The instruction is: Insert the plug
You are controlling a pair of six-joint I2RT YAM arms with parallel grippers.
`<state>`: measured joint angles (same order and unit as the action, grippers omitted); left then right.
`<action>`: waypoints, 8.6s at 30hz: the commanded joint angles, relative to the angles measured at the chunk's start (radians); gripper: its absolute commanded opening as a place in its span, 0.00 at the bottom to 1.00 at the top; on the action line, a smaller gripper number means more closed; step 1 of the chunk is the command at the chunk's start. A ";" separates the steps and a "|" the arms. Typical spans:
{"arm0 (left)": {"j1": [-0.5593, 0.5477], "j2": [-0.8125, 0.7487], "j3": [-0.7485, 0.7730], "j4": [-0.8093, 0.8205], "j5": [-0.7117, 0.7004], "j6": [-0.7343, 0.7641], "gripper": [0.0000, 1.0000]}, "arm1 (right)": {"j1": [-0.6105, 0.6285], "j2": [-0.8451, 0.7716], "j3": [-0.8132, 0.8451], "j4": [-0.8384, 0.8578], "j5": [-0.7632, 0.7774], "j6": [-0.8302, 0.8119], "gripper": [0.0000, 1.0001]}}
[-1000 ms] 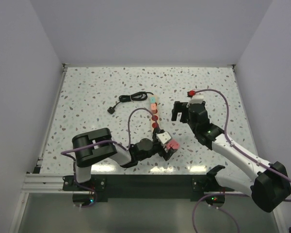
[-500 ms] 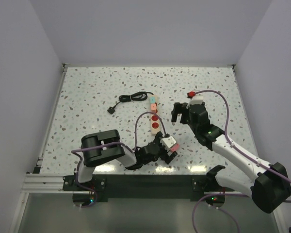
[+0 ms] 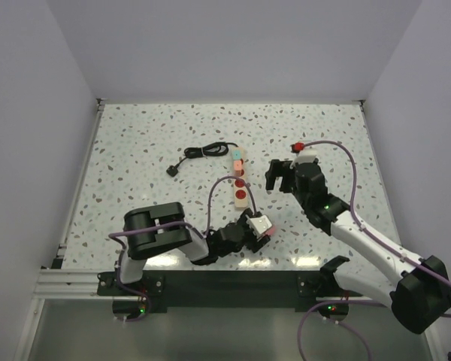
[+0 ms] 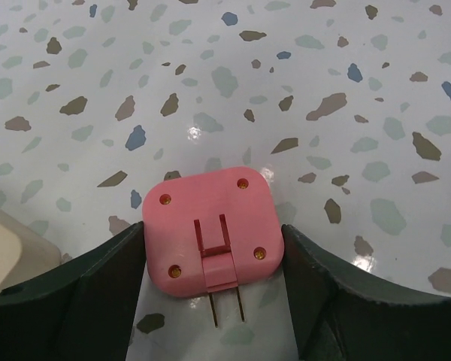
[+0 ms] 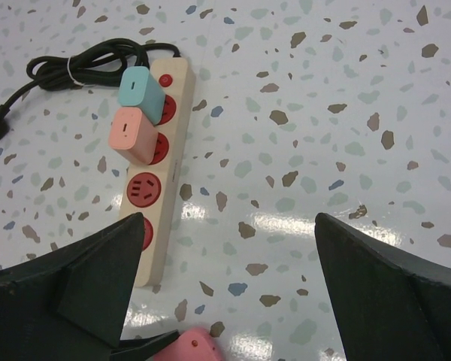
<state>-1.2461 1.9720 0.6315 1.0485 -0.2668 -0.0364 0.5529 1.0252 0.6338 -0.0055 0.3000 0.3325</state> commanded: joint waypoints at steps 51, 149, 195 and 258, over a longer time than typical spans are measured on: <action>0.157 -0.682 -0.355 0.450 0.100 0.492 0.00 | -0.004 0.194 0.007 0.515 -1.124 0.206 0.42; 0.916 -0.697 -0.484 0.154 0.262 -0.178 1.00 | 0.301 0.480 0.075 0.243 0.177 0.249 0.00; 0.916 -0.737 -0.518 0.186 0.287 -0.171 1.00 | 0.375 0.665 0.007 0.009 0.401 0.316 0.00; 0.916 -0.847 -0.316 -0.272 0.143 -0.252 1.00 | 0.295 0.478 0.216 0.223 0.243 0.019 0.87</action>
<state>-0.3359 1.1950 0.2672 0.8875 -0.0147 -0.2424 0.8749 1.6062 0.8299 0.1276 0.6086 0.4122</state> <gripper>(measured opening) 0.997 0.858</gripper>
